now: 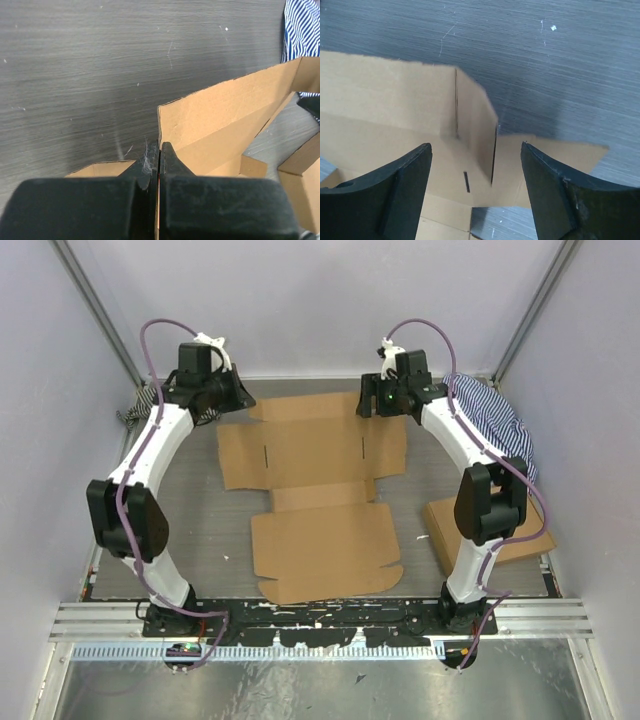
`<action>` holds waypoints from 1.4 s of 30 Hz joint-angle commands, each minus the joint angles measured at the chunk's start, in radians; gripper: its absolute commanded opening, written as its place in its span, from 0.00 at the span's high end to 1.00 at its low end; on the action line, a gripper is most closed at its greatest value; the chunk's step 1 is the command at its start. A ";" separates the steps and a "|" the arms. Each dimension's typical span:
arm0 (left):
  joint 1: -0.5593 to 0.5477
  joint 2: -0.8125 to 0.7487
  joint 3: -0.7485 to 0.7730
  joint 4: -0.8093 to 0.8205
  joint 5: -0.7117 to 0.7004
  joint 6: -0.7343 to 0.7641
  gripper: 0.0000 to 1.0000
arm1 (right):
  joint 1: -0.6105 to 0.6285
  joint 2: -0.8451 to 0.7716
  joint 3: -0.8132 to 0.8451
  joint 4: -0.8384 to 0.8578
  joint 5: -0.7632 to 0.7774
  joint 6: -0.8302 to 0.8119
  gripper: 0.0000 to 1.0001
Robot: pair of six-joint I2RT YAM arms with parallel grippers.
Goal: Fold the paper box
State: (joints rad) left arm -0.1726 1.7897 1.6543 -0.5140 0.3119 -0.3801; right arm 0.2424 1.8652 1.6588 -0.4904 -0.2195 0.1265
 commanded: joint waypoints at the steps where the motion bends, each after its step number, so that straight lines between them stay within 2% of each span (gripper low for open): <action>1: -0.061 -0.119 -0.058 0.047 -0.099 0.146 1.00 | 0.003 -0.091 -0.023 0.122 -0.017 -0.125 0.23; 7: -0.110 -0.266 -0.183 0.097 -0.234 0.183 1.00 | 0.004 -0.135 -0.028 0.085 -0.006 -0.164 0.25; 15: -0.131 -0.335 -0.226 0.086 -0.276 0.198 1.00 | 0.004 -0.205 -0.029 -0.022 -0.103 -0.167 0.44; 17: -0.142 -0.347 -0.236 0.089 -0.276 0.205 1.00 | 0.004 -0.217 -0.023 -0.048 -0.126 -0.166 0.46; 19: -0.157 -0.370 -0.258 0.106 -0.284 0.218 1.00 | 0.004 -0.214 0.008 -0.082 -0.131 -0.164 0.45; 22: -0.169 -0.418 -0.316 0.166 -0.288 0.231 1.00 | 0.003 -0.190 0.082 -0.157 -0.146 -0.171 0.33; 25: -0.171 -0.464 -0.377 0.230 -0.276 0.242 1.00 | 0.004 -0.158 0.165 -0.242 -0.195 -0.188 0.28; 33: -0.174 -0.509 -0.413 0.266 -0.290 0.250 1.00 | 0.003 -0.135 0.204 -0.321 -0.223 -0.153 0.35; 42: -0.179 -0.569 -0.463 0.325 -0.281 0.262 1.00 | 0.006 -0.112 0.180 -0.327 -0.185 -0.154 0.32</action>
State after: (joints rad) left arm -0.3470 1.2774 1.2110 -0.2771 0.0311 -0.1383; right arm 0.2447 1.7409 1.8217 -0.8185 -0.4168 -0.0280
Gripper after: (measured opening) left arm 0.011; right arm 0.667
